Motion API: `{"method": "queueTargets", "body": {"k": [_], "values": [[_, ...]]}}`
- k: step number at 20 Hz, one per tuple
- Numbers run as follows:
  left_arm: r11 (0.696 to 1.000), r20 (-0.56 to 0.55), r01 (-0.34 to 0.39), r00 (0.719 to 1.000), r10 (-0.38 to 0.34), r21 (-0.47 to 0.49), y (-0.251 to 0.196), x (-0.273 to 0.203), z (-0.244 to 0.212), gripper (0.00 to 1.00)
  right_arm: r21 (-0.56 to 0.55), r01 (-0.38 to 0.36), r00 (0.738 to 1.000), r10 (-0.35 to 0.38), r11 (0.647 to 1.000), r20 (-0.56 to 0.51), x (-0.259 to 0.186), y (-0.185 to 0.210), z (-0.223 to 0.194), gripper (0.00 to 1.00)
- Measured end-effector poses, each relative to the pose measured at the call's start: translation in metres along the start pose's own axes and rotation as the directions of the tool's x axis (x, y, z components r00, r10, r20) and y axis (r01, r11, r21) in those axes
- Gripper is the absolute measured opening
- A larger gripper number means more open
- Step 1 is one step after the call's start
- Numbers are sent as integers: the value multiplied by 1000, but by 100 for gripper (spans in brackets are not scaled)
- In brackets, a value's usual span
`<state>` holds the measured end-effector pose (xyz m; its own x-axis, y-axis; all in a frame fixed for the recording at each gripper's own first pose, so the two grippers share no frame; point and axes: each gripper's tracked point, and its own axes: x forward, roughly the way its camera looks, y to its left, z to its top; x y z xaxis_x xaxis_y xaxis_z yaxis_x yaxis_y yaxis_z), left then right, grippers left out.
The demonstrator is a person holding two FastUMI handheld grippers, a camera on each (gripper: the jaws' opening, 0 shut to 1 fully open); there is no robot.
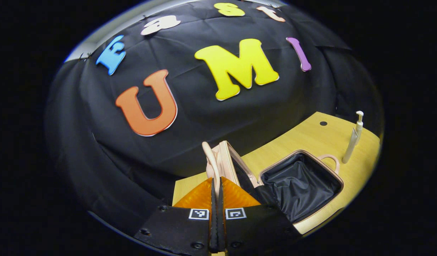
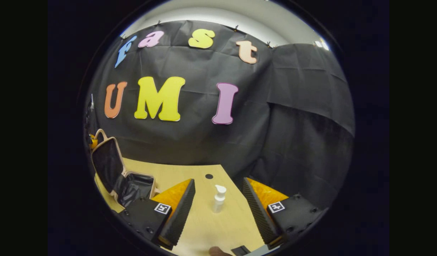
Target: First open the suitcase, pack the skin care products into it, and then close the suitcase.
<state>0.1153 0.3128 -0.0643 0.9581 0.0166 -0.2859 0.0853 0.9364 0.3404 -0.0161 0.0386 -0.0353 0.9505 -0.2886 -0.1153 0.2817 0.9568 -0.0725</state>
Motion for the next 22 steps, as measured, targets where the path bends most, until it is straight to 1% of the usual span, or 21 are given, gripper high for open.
{"method": "queueTargets", "body": {"k": [2,5,7,8,12,14,16,17,20,22], "values": [[996,-35,0,999,-2,-84,23,12,-31,3,-13,8,1000,-8,1000,3,-4,4,5,79],[982,-103,-22,995,3,-185,49,30,-86,3,-12,33,999,-33,999,-11,-14,4,3,80],[959,-135,-26,991,-12,-282,58,36,-119,3,1,23,999,-23,1000,-37,-17,9,-2,80],[949,-159,-26,987,-25,-314,60,41,-138,3,13,20,998,-19,1000,-58,-18,12,-8,80],[920,-201,-6,976,-79,-392,60,56,-189,3,-16,22,997,-23,1000,-78,-19,19,-14,80],[896,-219,5,969,-114,-445,59,61,-210,3,-21,26,996,-28,999,-90,-20,19,-19,80],[878,-253,7,957,-145,-478,57,66,-237,3,-11,27,993,-28,1000,-112,-18,22,-25,80],[864,-263,11,950,-166,-503,54,68,-245,3,-1,25,992,-25,1000,-124,-16,24,-27,80],[831,-290,-7,939,-187,-556,49,75,-264,3,19,24,987,-21,1000,-158,-9,28,-35,80],[813,-324,-43,928,-183,-580,48,75,-277,6,18,16,984,-13,1000,-180,-5,31,-40,80]]}}
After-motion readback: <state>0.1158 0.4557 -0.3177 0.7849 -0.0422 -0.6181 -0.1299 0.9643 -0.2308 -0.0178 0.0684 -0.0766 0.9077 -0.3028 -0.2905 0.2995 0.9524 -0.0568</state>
